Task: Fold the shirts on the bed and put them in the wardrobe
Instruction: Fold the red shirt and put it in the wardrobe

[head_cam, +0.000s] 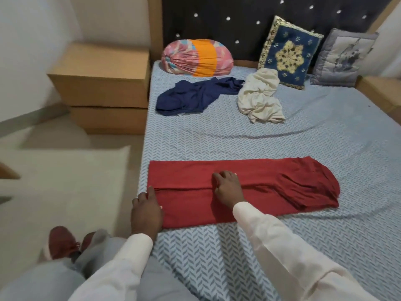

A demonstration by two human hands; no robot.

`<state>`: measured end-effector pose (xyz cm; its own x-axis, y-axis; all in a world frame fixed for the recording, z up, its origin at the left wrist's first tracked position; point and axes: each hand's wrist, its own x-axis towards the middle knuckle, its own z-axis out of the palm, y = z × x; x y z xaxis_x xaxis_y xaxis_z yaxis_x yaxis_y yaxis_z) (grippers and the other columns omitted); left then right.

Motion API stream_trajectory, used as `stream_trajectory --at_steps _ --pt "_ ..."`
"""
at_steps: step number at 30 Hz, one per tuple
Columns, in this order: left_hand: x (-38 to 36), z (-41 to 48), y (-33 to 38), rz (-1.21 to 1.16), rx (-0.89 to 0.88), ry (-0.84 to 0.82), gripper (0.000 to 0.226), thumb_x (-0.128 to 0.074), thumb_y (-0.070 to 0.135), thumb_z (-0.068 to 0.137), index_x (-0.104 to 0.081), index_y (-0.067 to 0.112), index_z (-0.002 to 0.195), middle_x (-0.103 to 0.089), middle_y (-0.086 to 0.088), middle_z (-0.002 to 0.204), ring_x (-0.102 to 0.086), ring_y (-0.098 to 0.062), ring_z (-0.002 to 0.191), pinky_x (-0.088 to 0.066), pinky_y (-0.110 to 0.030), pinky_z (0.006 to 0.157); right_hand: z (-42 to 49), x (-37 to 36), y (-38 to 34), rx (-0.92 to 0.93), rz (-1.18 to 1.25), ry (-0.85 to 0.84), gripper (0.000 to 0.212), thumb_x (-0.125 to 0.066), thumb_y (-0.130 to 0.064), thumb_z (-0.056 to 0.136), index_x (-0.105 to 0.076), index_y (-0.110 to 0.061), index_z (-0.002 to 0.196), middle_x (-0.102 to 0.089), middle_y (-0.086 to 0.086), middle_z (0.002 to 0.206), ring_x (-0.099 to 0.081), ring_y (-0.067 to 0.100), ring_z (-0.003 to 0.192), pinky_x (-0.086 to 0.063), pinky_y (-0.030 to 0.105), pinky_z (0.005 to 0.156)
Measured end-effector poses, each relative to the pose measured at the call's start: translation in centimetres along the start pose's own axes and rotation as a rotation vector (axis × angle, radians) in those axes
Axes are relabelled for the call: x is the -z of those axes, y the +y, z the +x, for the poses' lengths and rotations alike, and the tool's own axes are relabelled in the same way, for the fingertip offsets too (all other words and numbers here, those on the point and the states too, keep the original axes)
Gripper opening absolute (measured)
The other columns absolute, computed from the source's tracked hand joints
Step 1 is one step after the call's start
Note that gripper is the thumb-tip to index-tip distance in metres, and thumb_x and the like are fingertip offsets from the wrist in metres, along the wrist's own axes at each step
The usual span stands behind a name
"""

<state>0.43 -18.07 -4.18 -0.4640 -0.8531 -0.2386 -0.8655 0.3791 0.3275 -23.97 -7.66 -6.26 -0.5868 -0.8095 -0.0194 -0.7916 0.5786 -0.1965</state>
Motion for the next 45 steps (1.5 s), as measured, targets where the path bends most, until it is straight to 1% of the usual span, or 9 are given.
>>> stream_trajectory --at_steps 8,15,20,26,29,32,37,41,45 --pt "0.2 -1.5 -2.1 -0.43 0.302 -0.114 0.053 -0.07 0.037 0.082 -0.047 0.004 0.117 -0.063 -0.022 0.119 -0.061 -0.037 0.11 -0.05 -0.038 0.089 1.1 -1.1 -14.4 0.197 0.108 -0.125 0.025 -0.052 -0.02 0.084 -0.064 -0.007 0.102 -0.06 0.016 0.105 -0.054 0.038 0.102 -0.043 0.043 0.087" --pt "0.2 -1.1 -3.2 -0.691 0.316 -0.15 0.033 -0.068 0.033 0.077 -0.072 0.01 0.1 -0.073 -0.013 0.099 -0.069 -0.028 0.093 -0.052 -0.031 0.08 3.3 -0.6 -22.9 0.059 -0.054 -0.301 0.078 -0.064 -0.054 0.082 -0.041 -0.005 0.139 -0.048 0.015 0.134 -0.051 0.031 0.121 -0.045 0.037 0.096" --pt "0.1 -1.5 -2.1 -1.069 0.406 -0.14 0.035 -0.066 0.038 0.059 -0.068 0.015 0.086 -0.072 -0.002 0.076 -0.067 -0.018 0.072 -0.054 -0.031 0.069 4.0 -0.7 -23.9 0.111 -0.21 -0.284 0.066 -0.063 -0.039 0.088 -0.04 -0.004 0.139 -0.048 0.012 0.137 -0.051 0.025 0.124 -0.046 0.034 0.096" --pt "0.3 -2.4 0.1 -1.013 0.228 -0.006 0.036 -0.066 0.013 0.071 -0.07 0.019 0.106 -0.074 0.005 0.094 -0.07 -0.012 0.086 -0.055 -0.028 0.082 6.4 1.6 -19.4 -0.214 0.516 -0.429 0.046 -0.059 -0.041 0.083 -0.065 -0.003 0.108 -0.069 0.018 0.102 -0.068 0.032 0.096 -0.054 0.039 0.081" --pt "0.0 -2.9 2.3 -0.896 0.061 0.006 0.054 -0.059 0.017 0.065 -0.068 0.016 0.118 -0.07 0.006 0.089 -0.065 -0.011 0.08 -0.053 -0.025 0.083 5.9 2.3 -14.2 -0.45 1.039 -0.501 0.009 -0.062 -0.012 0.069 -0.063 -0.011 0.077 -0.058 0.012 0.068 -0.056 0.025 0.057 -0.047 0.031 0.054" --pt "-1.4 -3.1 3.9 -0.691 -0.08 -0.059 0.06 -0.064 0.014 0.076 -0.057 0.016 0.135 -0.058 0.001 0.094 -0.057 -0.014 0.088 -0.045 -0.022 0.089 4.7 3.0 -9.7 -0.47 1.182 -0.513 0.021 -0.057 0.001 0.075 -0.059 -0.02 0.075 -0.059 0.002 0.066 -0.055 0.018 0.056 -0.043 0.025 0.055" --pt "-3.1 -3.5 5.2 -0.59 -0.177 -0.156 0.063 -0.064 0.013 0.087 -0.042 0.015 0.146 -0.053 -0.002 0.113 -0.055 -0.016 0.106 -0.039 -0.021 0.099 5.1 1.8 -7.5 -0.413 1.03 -0.386 0.019 -0.063 0.003 0.081 -0.066 -0.012 0.092 -0.067 0.006 0.081 -0.062 0.015 0.062 -0.048 0.026 0.052" --pt "-3.4 -3.2 4.9 -0.576 -0.242 -0.253 0.065 -0.067 0.023 0.088 -0.041 0.012 0.146 -0.055 -0.005 0.116 -0.057 -0.019 0.102 -0.044 -0.028 0.095 5.3 1.0 -8.6 -0.285 0.471 -0.267 0.042 -0.068 -0.014 0.076 -0.056 -0.018 0.116 -0.064 0.011 0.11 -0.063 0.03 0.1 -0.052 0.039 0.083" --pt "-3.7 -3.4 3.7 -0.524 -0.188 0.003 0.051 -0.063 0.028 0.091 -0.05 0.015 0.139 -0.053 -0.003 0.123 -0.056 -0.019 0.109 -0.045 -0.031 0.096 4.2 0.6 -9.8 0.001 0.201 -0.084 0.064 -0.06 -0.014 0.077 -0.046 -0.016 0.139 -0.052 0.016 0.121 -0.049 0.036 0.113 -0.045 0.041 0.097"
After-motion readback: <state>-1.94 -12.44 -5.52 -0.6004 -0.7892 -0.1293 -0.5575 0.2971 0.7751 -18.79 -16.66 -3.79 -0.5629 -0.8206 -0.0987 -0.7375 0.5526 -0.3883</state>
